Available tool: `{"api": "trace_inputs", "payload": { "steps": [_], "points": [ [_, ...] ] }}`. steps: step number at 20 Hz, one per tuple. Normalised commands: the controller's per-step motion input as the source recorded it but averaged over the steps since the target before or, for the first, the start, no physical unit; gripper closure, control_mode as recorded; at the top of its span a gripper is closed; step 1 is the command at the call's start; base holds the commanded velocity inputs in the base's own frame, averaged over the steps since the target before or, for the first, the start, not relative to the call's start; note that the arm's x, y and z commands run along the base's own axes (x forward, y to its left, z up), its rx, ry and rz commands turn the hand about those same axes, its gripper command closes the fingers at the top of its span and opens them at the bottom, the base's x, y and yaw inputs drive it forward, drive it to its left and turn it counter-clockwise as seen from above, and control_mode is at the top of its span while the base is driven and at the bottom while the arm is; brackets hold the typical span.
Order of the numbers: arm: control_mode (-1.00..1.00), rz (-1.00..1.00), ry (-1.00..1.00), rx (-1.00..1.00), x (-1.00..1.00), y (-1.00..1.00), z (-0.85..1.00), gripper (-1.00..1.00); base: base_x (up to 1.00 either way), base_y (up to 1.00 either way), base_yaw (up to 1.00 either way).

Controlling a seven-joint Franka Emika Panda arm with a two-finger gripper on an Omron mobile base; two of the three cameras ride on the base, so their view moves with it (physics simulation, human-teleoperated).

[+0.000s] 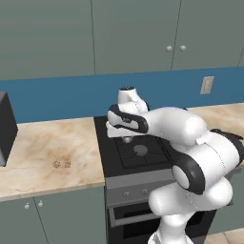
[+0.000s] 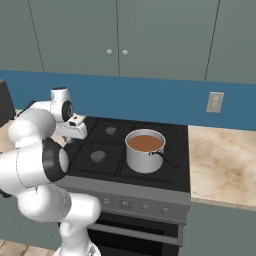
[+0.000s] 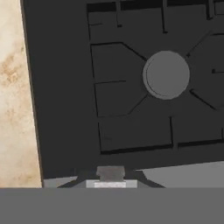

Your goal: Pick up the sugar cube(s) and place them in the saucepan with hot chocolate.

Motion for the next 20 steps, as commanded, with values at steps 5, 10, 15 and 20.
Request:
{"api": "trace_inputs", "payload": {
  "steps": [5,10,15,20],
  "points": [
    [-1.0,-0.19,-0.17,0.0,0.0,-1.0,0.27,1.0,0.0,0.0,0.0],
    [-1.0,-0.22,-0.11,-0.03,0.05,-1.0,0.3,1.0,0.0,0.0,0.0],
    [-1.0,-0.2,-0.2,-0.02,0.01,-0.98,0.21,1.0,0.0,0.0,0.0],
    [-1.0,-0.15,-0.19,-0.07,0.0,-0.83,0.39,1.0,0.0,0.0,0.0]
  ]
}}
